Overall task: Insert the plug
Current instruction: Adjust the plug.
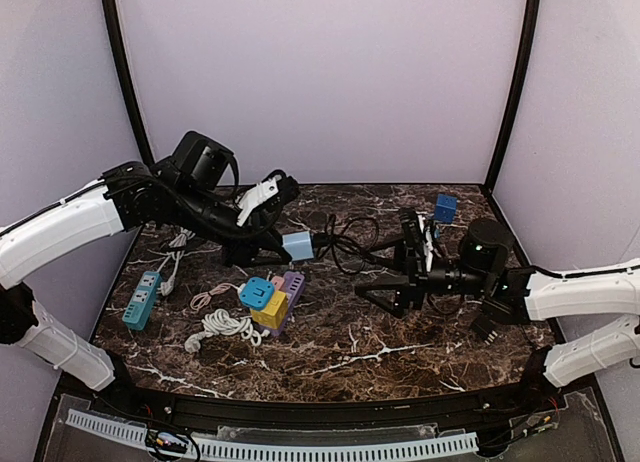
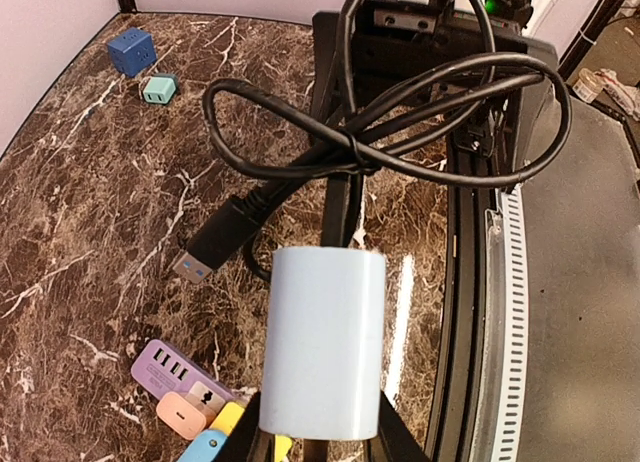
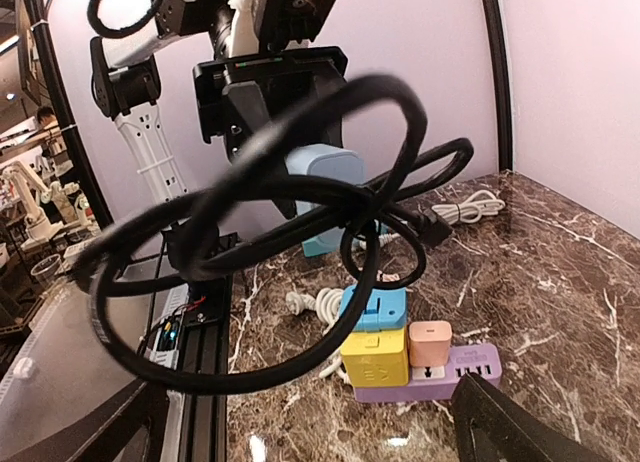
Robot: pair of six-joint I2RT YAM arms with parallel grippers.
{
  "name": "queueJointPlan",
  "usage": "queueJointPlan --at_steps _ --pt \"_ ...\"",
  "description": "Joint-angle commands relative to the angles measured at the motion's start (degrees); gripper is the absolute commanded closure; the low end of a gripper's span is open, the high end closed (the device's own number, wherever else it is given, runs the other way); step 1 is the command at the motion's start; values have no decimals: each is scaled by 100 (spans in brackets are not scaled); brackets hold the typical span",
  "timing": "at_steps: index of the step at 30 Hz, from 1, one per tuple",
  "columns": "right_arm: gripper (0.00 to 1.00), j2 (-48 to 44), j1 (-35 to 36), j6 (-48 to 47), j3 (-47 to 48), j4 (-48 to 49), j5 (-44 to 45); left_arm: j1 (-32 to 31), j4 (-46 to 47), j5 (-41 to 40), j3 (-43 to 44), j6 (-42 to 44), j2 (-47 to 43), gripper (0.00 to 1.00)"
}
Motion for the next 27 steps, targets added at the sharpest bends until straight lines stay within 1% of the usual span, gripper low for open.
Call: queueJointPlan --at_steps 1,7,10,14,18,21,25,27 --pt "1 655 71 280 416 1283 104 -32 414 234 255 -289 -89 99" --pt "1 1422 256 361 1248 1385 -297 -121 433 192 339 6 31 99" --pt "1 1596 343 249 1533 1091 -129 -134 363 164 343 155 51 99" --pt "2 1802 346 282 1753 1096 -58 -193 224 180 299 543 39 99" --pt "7 2107 347 263 2079 890 -208 -219 125 153 286 929 38 99" --pt "18 2228 343 294 2170 944 -324 -227 23 85 255 1180 25 99" --pt "45 2302 353 386 2200 1100 -451 -228 -36 90 201 1199 9 99" --pt "55 2308 357 381 2182 1125 -537 -227 -68 109 195 1177 6 99"
